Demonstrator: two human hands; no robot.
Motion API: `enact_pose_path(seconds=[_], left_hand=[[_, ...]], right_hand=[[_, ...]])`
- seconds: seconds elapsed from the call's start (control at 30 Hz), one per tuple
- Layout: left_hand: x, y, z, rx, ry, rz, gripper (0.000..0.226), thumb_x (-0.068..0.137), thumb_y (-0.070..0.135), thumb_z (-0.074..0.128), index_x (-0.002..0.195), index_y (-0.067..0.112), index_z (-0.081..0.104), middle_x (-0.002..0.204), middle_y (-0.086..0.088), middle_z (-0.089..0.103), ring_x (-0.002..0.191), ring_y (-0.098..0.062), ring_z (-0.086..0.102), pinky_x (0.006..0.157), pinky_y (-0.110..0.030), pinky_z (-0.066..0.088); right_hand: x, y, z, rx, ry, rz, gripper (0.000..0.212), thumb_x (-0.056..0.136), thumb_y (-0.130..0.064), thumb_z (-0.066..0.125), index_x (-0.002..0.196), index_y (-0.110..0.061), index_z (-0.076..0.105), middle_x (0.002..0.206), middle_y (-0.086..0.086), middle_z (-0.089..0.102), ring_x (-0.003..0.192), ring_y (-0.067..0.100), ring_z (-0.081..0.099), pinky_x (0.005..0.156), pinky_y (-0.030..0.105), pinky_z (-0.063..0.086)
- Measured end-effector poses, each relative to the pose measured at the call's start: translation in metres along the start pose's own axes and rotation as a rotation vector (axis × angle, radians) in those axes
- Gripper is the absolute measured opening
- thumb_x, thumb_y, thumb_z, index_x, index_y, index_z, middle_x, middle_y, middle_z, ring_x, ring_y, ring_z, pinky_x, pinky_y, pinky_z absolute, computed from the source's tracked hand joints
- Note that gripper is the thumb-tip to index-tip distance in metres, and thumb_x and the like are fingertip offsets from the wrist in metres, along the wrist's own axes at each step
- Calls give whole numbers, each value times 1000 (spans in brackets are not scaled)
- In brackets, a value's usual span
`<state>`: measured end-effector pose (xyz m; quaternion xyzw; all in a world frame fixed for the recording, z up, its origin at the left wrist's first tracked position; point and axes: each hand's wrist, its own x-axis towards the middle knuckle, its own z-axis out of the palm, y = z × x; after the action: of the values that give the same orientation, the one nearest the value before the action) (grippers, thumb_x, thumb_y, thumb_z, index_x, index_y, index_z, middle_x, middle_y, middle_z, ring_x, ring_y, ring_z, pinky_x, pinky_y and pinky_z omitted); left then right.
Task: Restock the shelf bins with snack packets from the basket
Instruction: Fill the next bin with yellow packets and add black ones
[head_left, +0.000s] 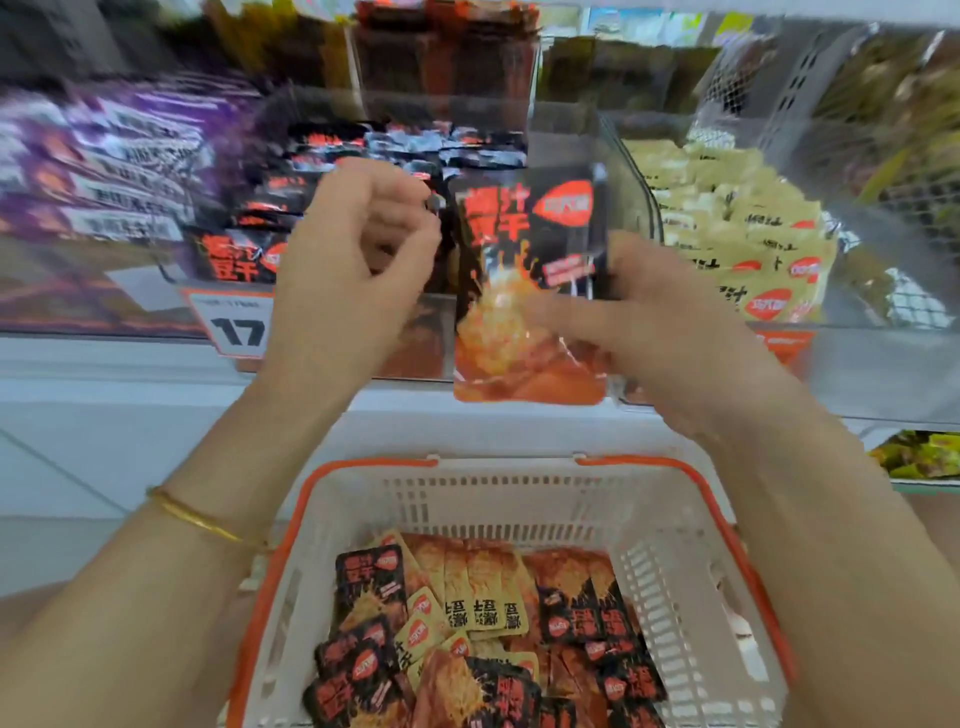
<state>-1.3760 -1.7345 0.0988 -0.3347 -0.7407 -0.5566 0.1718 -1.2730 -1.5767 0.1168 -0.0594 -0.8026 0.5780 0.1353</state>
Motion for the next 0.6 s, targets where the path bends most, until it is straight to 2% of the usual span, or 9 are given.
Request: enact_pose_path(seconds=[0.07, 0.1, 0.13, 0.23, 0.33, 0.43, 0.47, 0.57, 0.6], left_hand=[[4, -11, -5, 270, 34, 109, 18, 84, 12, 54, 101, 13, 60, 97, 1, 62, 93, -16, 59, 86, -24, 44], [4, -19, -5, 421, 1, 160, 24, 84, 17, 53, 104, 9, 61, 104, -4, 63, 102, -23, 58, 92, -31, 42], [4, -28, -3, 546, -49, 204, 29, 84, 21, 52, 107, 8, 62, 112, -7, 63, 110, -28, 56, 97, -39, 40], [-2, -38, 5, 735, -142, 192, 39, 88, 31, 44, 118, 12, 59, 132, -8, 55, 129, -28, 43, 111, -54, 22], [-6, -41, 9, 757, -129, 191, 42, 90, 32, 41, 124, 13, 56, 136, -6, 51, 132, -27, 40, 113, -51, 11], [-6, -42, 8, 756, -109, 208, 39, 91, 30, 42, 122, 12, 57, 133, -6, 53, 130, -26, 42, 114, -50, 10], [-6, -42, 9, 752, -99, 212, 38, 91, 29, 42, 122, 12, 57, 132, -6, 54, 129, -27, 43, 114, -49, 11], [-7, -42, 11, 756, -74, 223, 38, 90, 28, 42, 121, 11, 58, 129, -8, 56, 128, -28, 45, 113, -50, 14], [-7, -43, 11, 759, -71, 227, 38, 90, 28, 43, 121, 11, 58, 129, -8, 56, 127, -28, 45, 113, -50, 15]], right_hand=[[29, -11, 8, -143, 247, -118, 21, 73, -18, 73, 90, -17, 60, 75, 0, 63, 64, 11, 62, 56, 31, 51], [46, -10, 11, -258, 311, -137, 26, 72, -19, 71, 95, -16, 61, 82, 0, 62, 75, 15, 61, 67, 32, 50], [63, -6, 15, -373, 339, -107, 29, 74, -17, 70, 101, -13, 60, 87, 0, 60, 83, 17, 58, 70, 28, 44], [109, 18, 22, -607, 280, 105, 30, 77, -13, 71, 105, -8, 62, 96, 7, 62, 96, 24, 61, 68, 25, 39], [131, 34, 23, -746, 192, 241, 19, 80, -13, 68, 98, -10, 63, 95, 11, 61, 100, 27, 61, 70, 28, 41], [139, 34, 18, -900, 150, 322, 25, 82, -11, 64, 107, -7, 63, 107, 12, 65, 102, 30, 62, 74, 30, 45], [141, 34, 16, -855, 124, 359, 22, 82, -10, 66, 103, -4, 63, 101, 14, 67, 97, 31, 65, 76, 32, 50], [145, 31, 18, -479, 45, 515, 16, 84, -8, 70, 82, 1, 57, 63, 17, 67, 73, 33, 70, 76, 44, 58], [146, 30, 21, -387, 46, 547, 17, 84, -8, 70, 83, 2, 56, 63, 18, 67, 73, 33, 70, 75, 44, 58]])
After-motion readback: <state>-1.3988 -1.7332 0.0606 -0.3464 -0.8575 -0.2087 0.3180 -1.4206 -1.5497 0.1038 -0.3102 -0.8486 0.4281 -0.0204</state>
